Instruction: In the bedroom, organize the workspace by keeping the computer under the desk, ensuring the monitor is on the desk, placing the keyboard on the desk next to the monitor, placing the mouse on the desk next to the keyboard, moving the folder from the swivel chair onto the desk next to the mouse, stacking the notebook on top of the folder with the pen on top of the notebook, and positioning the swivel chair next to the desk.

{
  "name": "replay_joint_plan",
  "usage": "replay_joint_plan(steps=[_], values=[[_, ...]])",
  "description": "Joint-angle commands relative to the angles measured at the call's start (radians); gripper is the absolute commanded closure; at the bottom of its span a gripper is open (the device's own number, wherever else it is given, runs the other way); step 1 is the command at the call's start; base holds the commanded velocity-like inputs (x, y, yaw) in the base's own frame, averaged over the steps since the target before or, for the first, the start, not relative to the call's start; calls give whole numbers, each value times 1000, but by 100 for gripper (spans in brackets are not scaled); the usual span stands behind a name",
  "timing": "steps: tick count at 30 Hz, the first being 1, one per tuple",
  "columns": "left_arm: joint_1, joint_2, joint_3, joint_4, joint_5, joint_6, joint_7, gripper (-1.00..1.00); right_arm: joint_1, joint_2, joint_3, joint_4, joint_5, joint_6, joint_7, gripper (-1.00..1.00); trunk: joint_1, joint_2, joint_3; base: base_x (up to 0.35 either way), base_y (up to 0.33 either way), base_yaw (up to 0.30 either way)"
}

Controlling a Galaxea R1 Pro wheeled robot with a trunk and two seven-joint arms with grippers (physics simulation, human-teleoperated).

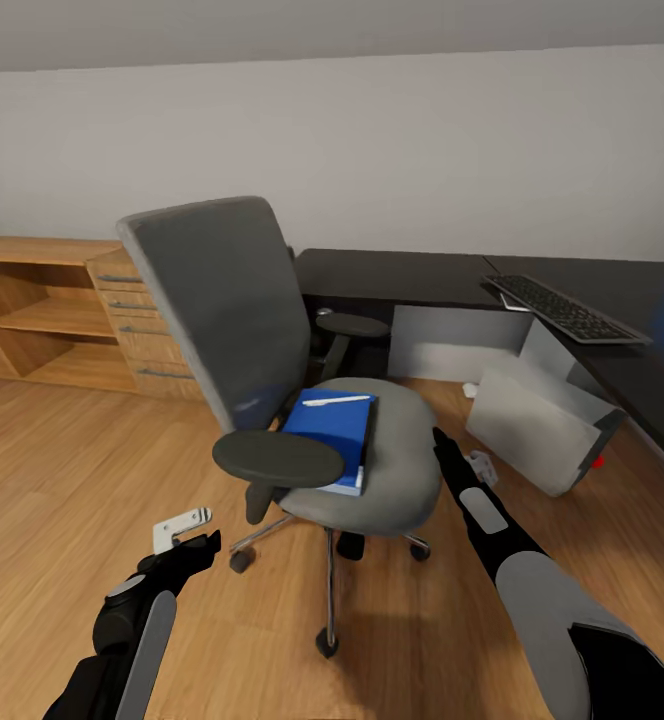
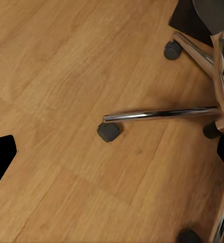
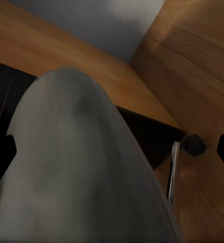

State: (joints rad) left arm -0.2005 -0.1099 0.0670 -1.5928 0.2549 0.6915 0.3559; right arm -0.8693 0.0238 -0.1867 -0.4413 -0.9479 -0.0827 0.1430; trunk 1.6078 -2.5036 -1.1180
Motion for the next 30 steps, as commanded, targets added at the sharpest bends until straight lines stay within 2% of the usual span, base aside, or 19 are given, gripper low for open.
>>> replay_joint_plan(steps=[1,16,30], values=[[-1,-1,0,-1,10,3,8,-100,-1,1,-2,1,-11,-2,7,-100,0,0,-1,0,0,186],[-1,-2,-1,-1,13,3,6,-100,-1,2,-2,3,-11,-2,7,-100,0,0,-1,62,0,200],[0,-2,-1,-1,12,3,6,-100,-1,2,-2,2,-11,-2,7,-100,0,0,-1,2,0,265]])
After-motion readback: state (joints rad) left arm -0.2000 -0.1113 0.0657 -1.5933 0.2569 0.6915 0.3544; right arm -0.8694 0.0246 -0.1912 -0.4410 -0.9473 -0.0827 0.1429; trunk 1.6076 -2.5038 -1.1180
